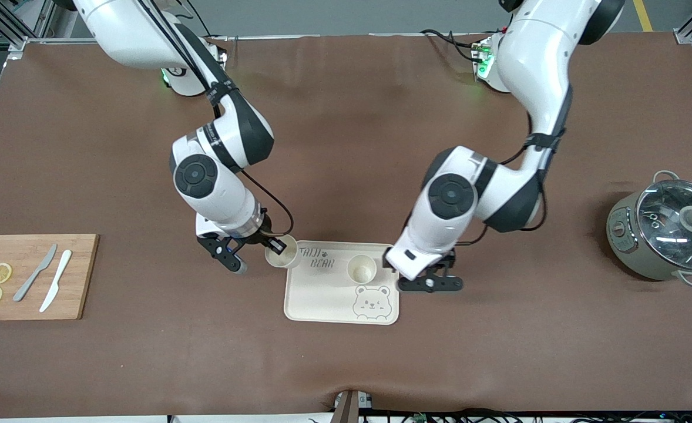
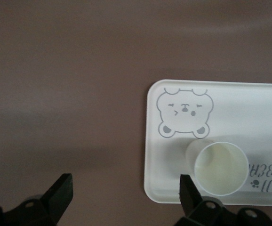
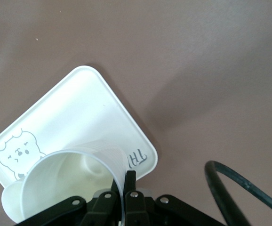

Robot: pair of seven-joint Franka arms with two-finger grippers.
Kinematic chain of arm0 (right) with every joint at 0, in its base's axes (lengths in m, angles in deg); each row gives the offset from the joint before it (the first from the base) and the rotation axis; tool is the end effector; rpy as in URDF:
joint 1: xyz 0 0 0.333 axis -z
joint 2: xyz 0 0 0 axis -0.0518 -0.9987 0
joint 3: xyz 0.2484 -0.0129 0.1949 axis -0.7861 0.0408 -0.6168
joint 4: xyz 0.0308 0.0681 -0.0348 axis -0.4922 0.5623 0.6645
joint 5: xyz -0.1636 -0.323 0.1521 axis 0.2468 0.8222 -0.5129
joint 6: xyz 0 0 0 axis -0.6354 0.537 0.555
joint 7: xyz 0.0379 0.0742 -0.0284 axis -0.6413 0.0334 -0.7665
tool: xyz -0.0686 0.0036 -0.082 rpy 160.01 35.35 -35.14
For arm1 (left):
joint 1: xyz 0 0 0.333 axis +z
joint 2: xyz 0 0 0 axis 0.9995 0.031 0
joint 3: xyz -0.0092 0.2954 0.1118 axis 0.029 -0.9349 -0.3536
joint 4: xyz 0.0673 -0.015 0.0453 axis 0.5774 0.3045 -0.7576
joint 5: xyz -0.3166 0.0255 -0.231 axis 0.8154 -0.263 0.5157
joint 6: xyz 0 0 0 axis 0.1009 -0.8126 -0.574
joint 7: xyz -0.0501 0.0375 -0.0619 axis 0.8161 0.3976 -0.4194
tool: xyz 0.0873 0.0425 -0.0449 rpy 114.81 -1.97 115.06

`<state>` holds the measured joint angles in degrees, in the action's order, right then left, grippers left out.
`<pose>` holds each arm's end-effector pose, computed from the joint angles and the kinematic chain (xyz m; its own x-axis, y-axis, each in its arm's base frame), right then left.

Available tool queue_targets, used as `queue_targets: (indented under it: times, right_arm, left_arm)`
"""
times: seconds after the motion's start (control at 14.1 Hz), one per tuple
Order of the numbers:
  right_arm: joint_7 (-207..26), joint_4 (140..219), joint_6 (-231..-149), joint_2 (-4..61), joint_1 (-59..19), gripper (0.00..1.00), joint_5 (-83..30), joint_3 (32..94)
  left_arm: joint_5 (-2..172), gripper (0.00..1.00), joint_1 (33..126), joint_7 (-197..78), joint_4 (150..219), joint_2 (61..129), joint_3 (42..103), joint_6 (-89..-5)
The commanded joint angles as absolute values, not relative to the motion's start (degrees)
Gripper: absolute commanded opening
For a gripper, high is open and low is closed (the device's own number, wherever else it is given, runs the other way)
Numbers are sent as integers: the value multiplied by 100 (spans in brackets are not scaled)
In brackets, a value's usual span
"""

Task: Place white IKEA cup upright on tray with both arms
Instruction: 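Carry the second cup to the tray while the left gripper releases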

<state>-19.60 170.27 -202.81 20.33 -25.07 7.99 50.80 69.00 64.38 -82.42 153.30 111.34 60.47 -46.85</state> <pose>0.6258 0.3321 0.3403 0.7713 -0.6352 -0.0387 -0.6327 -0.7587 -0.1552 0.6723 -0.3565 0.3617 0.9927 -0.0260 0.1174 -0.0290 -0.9993 0.0244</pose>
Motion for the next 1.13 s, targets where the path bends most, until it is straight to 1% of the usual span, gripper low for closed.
queue_targets:
  times: [0.0, 0.35, 0.57, 0.78, 1.06]
  right_arm:
    - [-1452, 16726, -20530, 1651, -2669, 0, 1105, 5161]
    - [-1003, 16357, -20654, 1159, -2819, 0, 1351, 5170]
    - [-967, 16295, -20803, 1000, -2854, 0, 1396, 5178]
    - [-888, 16286, -20996, 842, -2872, 0, 1536, 5178]
    - [-826, 16286, -21120, 701, -2889, 0, 1615, 5178]
  left_arm:
    - [7007, 100, 6721, -7802, 15443, 10770, 6059, -4346]
    - [7007, 100, 7291, -7117, 15452, 10559, 6059, -4064]
    - [7015, 100, 7687, -6616, 15470, 10445, 6059, -3853]
    - [7015, 100, 8039, -6264, 15759, 10129, 6059, -3818]
    - [7111, 100, 8584, -5613, 16435, 9479, 6068, -3817]
